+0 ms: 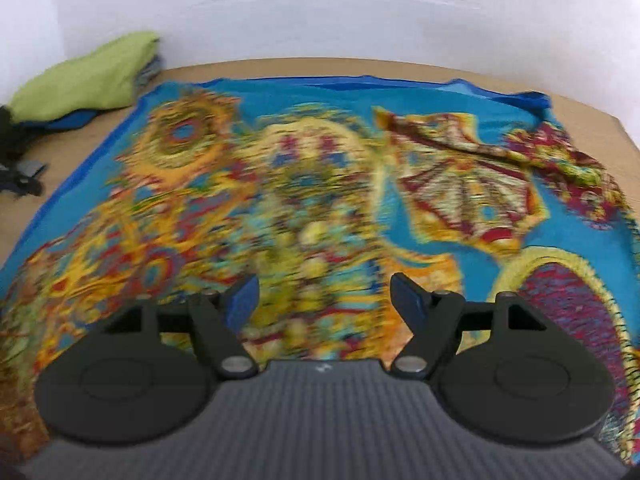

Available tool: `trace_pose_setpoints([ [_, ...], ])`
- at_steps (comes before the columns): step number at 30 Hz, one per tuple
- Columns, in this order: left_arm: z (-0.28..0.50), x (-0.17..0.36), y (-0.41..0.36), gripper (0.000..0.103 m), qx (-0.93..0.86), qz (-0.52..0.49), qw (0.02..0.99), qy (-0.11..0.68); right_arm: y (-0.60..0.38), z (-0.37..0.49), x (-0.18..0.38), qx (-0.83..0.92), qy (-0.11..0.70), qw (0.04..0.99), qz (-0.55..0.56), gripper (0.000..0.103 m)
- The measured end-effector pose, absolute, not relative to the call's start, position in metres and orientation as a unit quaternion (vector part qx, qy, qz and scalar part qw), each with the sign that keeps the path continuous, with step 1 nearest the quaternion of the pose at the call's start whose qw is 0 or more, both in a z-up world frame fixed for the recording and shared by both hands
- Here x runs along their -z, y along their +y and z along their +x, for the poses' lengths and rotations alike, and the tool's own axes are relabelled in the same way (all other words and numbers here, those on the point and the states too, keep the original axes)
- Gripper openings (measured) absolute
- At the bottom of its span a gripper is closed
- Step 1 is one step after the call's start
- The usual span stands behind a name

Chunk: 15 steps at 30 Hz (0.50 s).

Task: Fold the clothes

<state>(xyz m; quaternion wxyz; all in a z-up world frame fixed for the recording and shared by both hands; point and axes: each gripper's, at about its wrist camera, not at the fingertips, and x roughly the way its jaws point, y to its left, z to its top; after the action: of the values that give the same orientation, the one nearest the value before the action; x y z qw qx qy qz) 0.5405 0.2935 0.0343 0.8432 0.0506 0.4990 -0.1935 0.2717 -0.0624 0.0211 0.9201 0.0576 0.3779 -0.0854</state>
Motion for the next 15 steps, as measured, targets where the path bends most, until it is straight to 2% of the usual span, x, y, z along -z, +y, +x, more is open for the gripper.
trace_pose_setpoints([
  [12,0.542,0.004,0.312,0.049,0.185,-0.003,0.845,0.502,-0.034,0.250,-0.011,0.078,0.397,0.913,0.053,0.074],
  [15,0.540,0.005,0.307,0.048,0.182,0.020,0.848,0.496,-0.033,0.247,-0.005,0.082,0.404,0.910,0.051,0.074],
])
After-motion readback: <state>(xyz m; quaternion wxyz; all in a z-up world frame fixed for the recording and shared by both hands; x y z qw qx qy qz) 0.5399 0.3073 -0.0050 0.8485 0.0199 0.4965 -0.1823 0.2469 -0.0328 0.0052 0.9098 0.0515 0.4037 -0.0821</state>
